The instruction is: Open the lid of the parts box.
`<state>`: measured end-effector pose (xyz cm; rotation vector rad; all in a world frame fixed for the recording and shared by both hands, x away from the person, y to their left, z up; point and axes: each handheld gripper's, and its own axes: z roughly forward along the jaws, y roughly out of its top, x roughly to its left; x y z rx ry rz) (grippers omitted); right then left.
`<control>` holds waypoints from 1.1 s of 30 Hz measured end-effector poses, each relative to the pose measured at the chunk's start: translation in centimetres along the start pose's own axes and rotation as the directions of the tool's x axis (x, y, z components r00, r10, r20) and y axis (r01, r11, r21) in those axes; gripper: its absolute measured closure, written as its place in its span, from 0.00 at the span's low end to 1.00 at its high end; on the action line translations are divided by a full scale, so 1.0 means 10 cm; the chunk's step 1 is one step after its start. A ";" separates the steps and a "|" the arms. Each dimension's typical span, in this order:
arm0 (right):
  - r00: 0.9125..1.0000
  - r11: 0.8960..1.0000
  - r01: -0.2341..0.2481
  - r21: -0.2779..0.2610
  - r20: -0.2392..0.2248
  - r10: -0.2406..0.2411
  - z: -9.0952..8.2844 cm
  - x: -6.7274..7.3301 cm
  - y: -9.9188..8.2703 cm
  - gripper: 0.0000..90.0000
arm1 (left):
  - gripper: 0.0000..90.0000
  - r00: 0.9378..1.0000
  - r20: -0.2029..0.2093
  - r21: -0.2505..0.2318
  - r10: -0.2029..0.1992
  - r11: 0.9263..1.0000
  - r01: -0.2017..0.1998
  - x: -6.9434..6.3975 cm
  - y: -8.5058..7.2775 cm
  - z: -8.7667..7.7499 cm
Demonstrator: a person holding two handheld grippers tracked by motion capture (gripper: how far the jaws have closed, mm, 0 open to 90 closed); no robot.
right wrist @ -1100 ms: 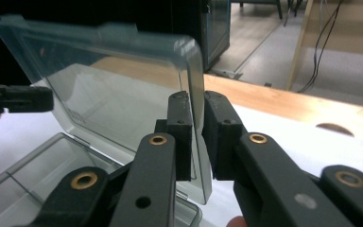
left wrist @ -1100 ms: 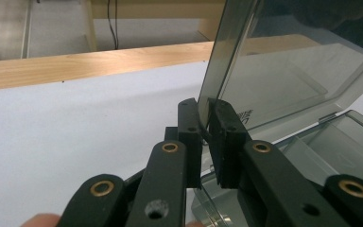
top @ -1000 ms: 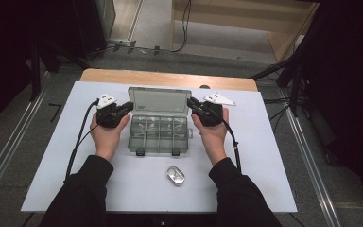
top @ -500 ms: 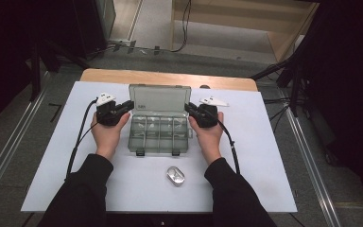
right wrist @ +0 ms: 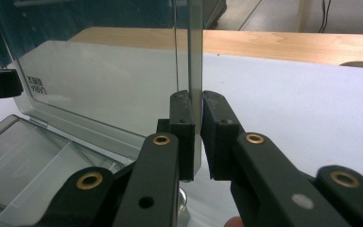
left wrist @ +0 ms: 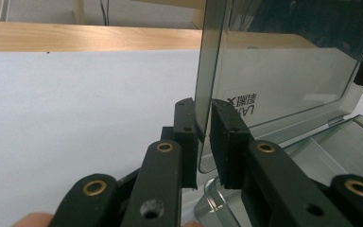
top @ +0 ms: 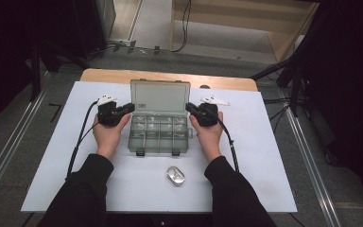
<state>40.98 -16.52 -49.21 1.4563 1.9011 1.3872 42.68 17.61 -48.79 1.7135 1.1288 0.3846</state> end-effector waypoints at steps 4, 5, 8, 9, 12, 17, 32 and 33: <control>1.000 1.000 -0.010 0.002 -0.006 0.010 0.03 -0.02 -0.01 0.91 | 0.91 1.000 0.010 0.001 -0.019 1.000 0.019 0.03 -0.01 0.02; 1.000 1.000 -0.014 0.005 -0.006 0.014 0.03 -0.03 -0.01 0.91 | 0.91 1.000 0.012 0.003 -0.025 1.000 0.025 0.04 -0.01 0.02; 0.999 0.999 -0.041 0.005 -0.019 0.041 0.05 -0.05 -0.02 0.91 | 0.92 0.999 0.014 0.000 -0.040 0.999 0.040 0.04 -0.02 0.03; 0.999 0.999 -0.050 0.007 -0.021 0.050 0.06 -0.06 -0.02 0.91 | 0.93 0.999 0.013 0.001 -0.043 0.999 0.043 0.04 -0.02 0.04; 0.997 0.997 -0.071 0.007 -0.033 0.071 0.07 -0.08 -0.03 0.91 | 0.93 0.999 0.015 0.005 -0.052 0.999 0.052 0.06 -0.03 0.04; 0.996 0.997 -0.082 0.009 -0.036 0.083 0.10 -0.10 -0.03 0.91 | 0.92 0.997 0.030 0.020 -0.070 0.997 0.069 0.09 -0.05 0.06; 0.989 0.990 -0.135 0.035 -0.062 0.136 0.16 -0.14 -0.08 0.88 | 0.91 0.990 0.050 0.046 -0.128 0.991 0.126 0.13 -0.07 0.12; 0.988 0.990 -0.140 0.035 -0.065 0.142 0.17 -0.15 -0.08 0.88 | 0.91 0.990 0.050 0.046 -0.132 0.990 0.130 0.13 -0.07 0.12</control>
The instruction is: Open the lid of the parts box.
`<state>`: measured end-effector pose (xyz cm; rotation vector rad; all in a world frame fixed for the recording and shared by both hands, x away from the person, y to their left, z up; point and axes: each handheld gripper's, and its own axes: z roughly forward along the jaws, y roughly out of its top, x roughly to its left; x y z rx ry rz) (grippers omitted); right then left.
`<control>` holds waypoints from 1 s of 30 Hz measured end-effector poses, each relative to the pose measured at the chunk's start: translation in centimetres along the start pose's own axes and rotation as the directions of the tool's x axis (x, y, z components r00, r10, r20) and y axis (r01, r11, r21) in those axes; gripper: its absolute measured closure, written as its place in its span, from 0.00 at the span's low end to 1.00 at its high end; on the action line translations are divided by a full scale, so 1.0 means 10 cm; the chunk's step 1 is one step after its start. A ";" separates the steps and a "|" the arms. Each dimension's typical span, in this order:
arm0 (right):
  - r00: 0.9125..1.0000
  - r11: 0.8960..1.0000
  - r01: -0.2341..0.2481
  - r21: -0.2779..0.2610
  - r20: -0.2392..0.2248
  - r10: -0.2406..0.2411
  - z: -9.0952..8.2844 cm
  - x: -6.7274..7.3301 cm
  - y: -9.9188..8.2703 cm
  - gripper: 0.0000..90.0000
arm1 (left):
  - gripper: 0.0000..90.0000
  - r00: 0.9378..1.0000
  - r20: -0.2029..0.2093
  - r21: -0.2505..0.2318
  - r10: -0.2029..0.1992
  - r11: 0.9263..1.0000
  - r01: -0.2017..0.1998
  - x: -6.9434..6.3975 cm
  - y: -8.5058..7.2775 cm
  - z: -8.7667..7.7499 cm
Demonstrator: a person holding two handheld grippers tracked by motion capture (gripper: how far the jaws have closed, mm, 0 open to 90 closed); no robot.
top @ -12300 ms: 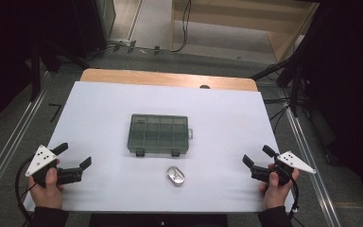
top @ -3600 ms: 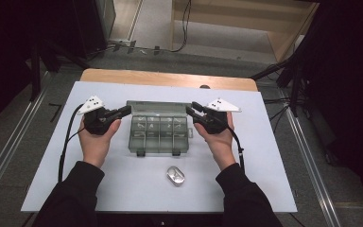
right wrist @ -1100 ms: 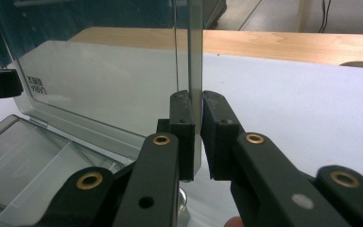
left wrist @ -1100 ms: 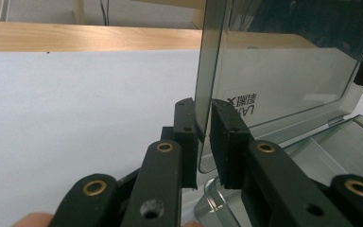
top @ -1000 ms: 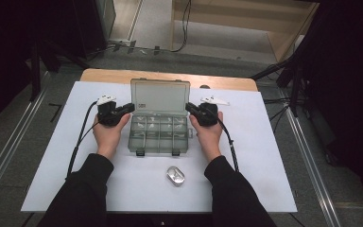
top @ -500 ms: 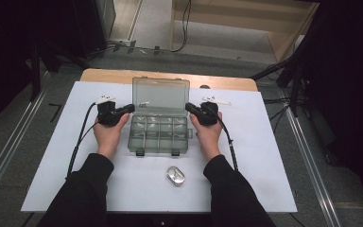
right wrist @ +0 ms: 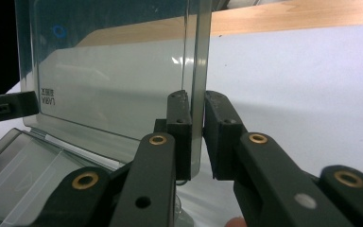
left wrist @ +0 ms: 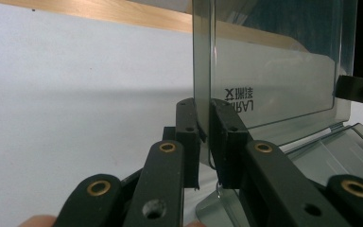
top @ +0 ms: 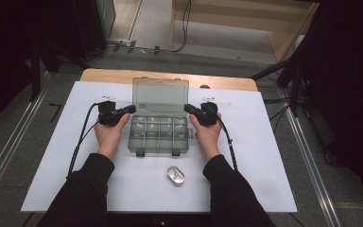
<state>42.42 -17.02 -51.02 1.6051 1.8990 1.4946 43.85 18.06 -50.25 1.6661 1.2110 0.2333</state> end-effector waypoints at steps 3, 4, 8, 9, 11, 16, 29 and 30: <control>1.000 1.000 -0.014 0.008 0.003 0.014 0.00 0.00 -0.01 0.88 | 0.91 1.000 0.001 0.001 -0.006 1.000 0.006 0.01 0.00 0.01; 1.000 1.000 -0.014 0.011 0.004 0.014 0.00 -0.01 -0.01 0.88 | 0.91 1.000 0.003 0.003 -0.011 1.000 0.011 0.01 0.00 0.01; 1.000 1.000 -0.016 0.022 0.012 0.016 0.02 -0.01 -0.02 0.88 | 0.91 1.000 -0.007 0.016 -0.009 1.000 0.010 0.01 0.00 0.02; 1.000 0.999 -0.017 0.028 0.013 0.017 0.02 -0.02 -0.03 0.88 | 0.91 1.000 -0.011 0.020 -0.009 1.000 0.009 0.01 0.00 0.02; 1.000 0.999 -0.018 0.033 0.019 0.018 0.03 -0.02 -0.03 0.88 | 0.91 1.000 -0.014 0.022 -0.011 1.000 0.011 0.02 0.00 0.02; 0.999 0.998 -0.039 0.040 0.013 0.039 0.04 -0.03 -0.04 0.88 | 0.91 1.000 -0.007 0.026 -0.028 0.999 0.028 0.03 0.00 0.04; 0.998 0.996 -0.065 0.063 0.012 0.064 0.05 -0.06 -0.04 0.87 | 0.89 0.999 -0.006 0.044 -0.041 0.998 0.042 0.04 0.00 0.04; 0.998 0.996 -0.065 0.065 0.008 0.065 0.05 -0.06 -0.04 0.87 | 0.89 0.999 -0.007 0.044 -0.043 0.998 0.044 0.04 0.00 0.04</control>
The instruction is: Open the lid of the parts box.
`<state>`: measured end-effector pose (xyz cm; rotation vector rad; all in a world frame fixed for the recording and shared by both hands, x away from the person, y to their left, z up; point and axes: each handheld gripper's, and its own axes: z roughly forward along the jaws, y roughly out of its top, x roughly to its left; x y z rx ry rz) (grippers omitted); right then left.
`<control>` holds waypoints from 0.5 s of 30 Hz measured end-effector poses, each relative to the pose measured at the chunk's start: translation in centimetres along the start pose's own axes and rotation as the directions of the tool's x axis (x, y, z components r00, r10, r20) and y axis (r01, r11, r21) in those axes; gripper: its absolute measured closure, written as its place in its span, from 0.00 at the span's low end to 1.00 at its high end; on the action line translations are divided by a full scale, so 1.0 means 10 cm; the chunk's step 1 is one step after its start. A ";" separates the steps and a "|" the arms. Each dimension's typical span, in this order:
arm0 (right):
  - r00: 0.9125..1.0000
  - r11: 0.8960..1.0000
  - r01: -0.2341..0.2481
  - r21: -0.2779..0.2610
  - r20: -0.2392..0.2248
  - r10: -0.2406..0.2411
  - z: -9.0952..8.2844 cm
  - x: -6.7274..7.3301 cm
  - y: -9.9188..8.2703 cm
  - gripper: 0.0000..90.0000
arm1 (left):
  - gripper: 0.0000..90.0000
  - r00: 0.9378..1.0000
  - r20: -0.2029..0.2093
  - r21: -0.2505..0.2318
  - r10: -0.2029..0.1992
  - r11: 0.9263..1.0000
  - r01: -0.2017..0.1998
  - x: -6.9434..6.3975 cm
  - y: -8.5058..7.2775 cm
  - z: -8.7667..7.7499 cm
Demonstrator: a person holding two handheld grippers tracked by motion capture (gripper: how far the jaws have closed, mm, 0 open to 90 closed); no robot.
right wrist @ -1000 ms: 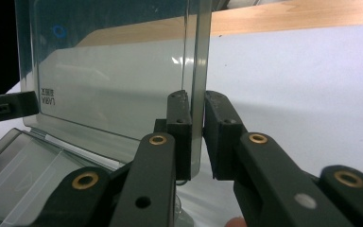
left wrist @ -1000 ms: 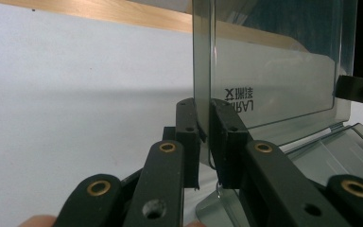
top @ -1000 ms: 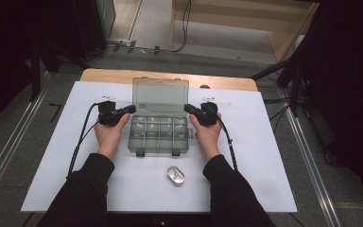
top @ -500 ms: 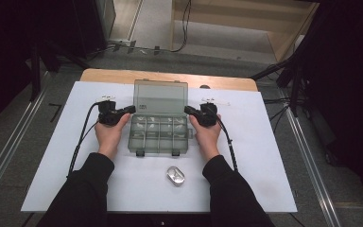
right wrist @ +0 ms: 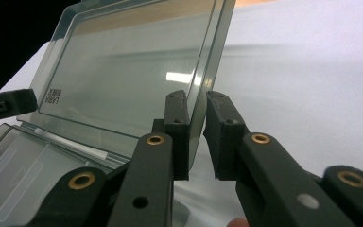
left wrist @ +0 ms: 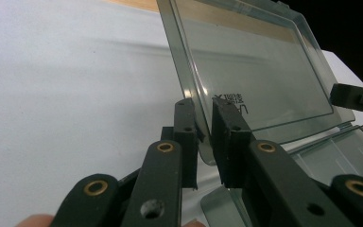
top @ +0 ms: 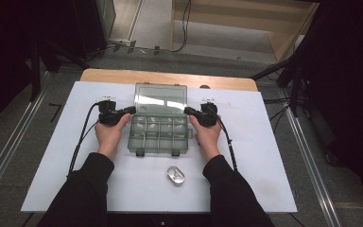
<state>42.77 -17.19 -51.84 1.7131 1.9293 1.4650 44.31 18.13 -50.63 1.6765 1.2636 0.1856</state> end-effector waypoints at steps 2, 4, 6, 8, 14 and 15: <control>1.000 1.000 -0.006 0.003 -0.001 0.006 0.00 0.00 0.00 0.86 | 0.89 1.000 -0.002 0.000 0.000 1.000 0.000 0.00 0.00 0.00; 1.000 1.000 0.000 0.017 0.004 0.000 0.01 0.00 0.01 0.86 | 0.89 1.000 -0.004 0.002 -0.001 1.000 0.001 0.00 0.00 0.00; 1.000 1.000 -0.001 0.027 0.002 0.001 0.02 -0.01 0.02 0.86 | 0.89 1.000 -0.011 0.005 0.005 1.000 -0.005 -0.01 -0.01 0.00; 1.000 0.999 -0.004 0.033 0.001 0.004 0.03 -0.02 0.02 0.85 | 0.88 1.000 -0.012 0.007 0.007 1.000 -0.007 -0.01 -0.01 0.00; 1.000 0.999 -0.003 0.038 0.003 0.003 0.03 -0.01 0.02 0.85 | 0.88 1.000 -0.017 0.009 0.011 1.000 -0.011 -0.01 -0.01 0.00; 1.000 0.999 -0.003 0.039 0.004 0.003 0.03 -0.01 0.02 0.85 | 0.88 1.000 -0.018 0.009 0.011 1.000 -0.011 -0.01 -0.01 0.00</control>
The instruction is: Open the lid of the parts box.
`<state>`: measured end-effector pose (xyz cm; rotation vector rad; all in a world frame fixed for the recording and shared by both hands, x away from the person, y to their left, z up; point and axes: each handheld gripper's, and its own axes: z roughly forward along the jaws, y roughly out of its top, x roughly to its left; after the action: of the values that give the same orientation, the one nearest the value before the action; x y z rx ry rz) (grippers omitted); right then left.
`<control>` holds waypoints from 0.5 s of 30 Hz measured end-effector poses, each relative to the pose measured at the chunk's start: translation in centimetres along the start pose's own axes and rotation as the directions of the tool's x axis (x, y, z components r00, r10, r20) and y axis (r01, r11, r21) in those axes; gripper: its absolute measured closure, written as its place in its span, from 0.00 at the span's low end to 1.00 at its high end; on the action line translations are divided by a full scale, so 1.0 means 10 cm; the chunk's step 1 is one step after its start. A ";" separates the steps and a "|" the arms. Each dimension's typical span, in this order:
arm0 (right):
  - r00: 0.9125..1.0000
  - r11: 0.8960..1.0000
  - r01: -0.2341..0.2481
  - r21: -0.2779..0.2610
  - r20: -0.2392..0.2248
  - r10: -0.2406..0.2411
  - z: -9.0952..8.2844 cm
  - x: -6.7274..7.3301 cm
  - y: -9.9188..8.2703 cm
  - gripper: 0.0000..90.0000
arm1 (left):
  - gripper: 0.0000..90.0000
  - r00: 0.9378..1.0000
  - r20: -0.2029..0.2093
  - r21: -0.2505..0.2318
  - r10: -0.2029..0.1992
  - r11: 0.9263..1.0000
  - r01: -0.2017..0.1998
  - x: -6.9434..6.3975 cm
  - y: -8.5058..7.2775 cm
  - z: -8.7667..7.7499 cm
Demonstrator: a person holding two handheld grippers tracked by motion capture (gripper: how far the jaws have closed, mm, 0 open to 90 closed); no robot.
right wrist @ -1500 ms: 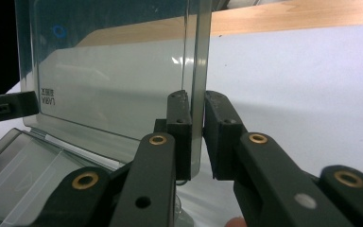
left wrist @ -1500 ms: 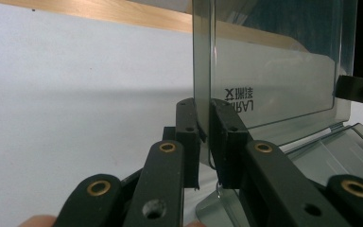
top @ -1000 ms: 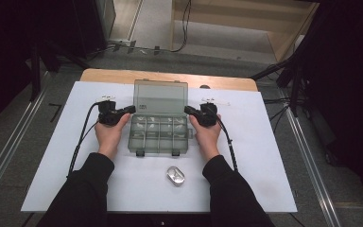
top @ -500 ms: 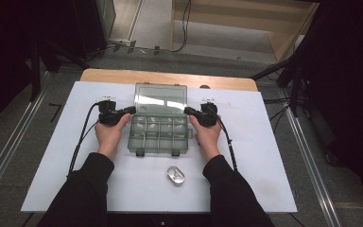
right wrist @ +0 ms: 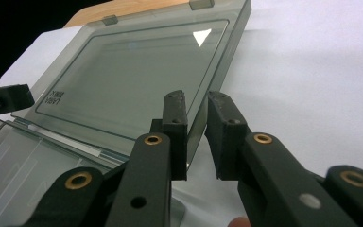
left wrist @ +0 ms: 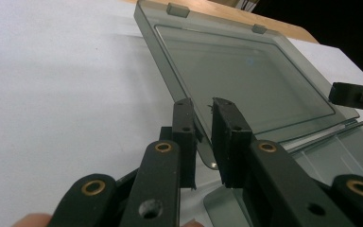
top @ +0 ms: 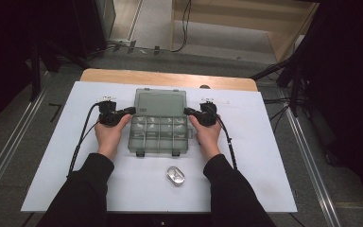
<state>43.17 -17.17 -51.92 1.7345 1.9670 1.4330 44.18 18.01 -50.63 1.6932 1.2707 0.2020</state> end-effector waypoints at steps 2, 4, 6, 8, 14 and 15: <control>1.000 1.000 0.001 0.002 0.003 -0.001 0.00 0.00 0.00 0.85 | 0.88 1.000 0.000 0.001 -0.001 1.000 0.001 0.00 0.00 0.00; 1.000 1.000 -0.005 0.006 0.004 0.005 0.01 0.00 0.00 0.85 | 0.89 1.000 0.004 -0.001 -0.007 1.000 0.007 0.00 0.00 0.00; 1.000 1.000 -0.008 0.009 0.003 0.008 0.01 0.00 0.00 0.84 | 0.89 1.000 0.006 -0.002 -0.011 1.000 0.011 0.01 0.00 0.00; 1.000 1.000 0.000 0.011 0.001 0.000 0.00 0.00 0.00 0.84 | 0.89 1.000 0.009 -0.003 -0.011 1.000 0.011 0.01 0.00 0.00; 0.999 0.999 0.049 -0.004 -0.005 -0.049 -0.03 -0.01 0.01 0.69 | 0.76 0.999 0.016 -0.066 0.038 0.997 -0.037 -0.02 -0.01 -0.07; 0.998 0.998 0.063 -0.011 -0.008 -0.063 -0.04 -0.01 0.01 0.67 | 0.74 0.999 0.019 -0.077 0.040 0.996 -0.038 -0.02 -0.02 -0.08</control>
<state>43.02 -17.53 -51.66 1.6492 1.9955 1.4304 43.46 18.31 -50.22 1.6510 1.2009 0.2531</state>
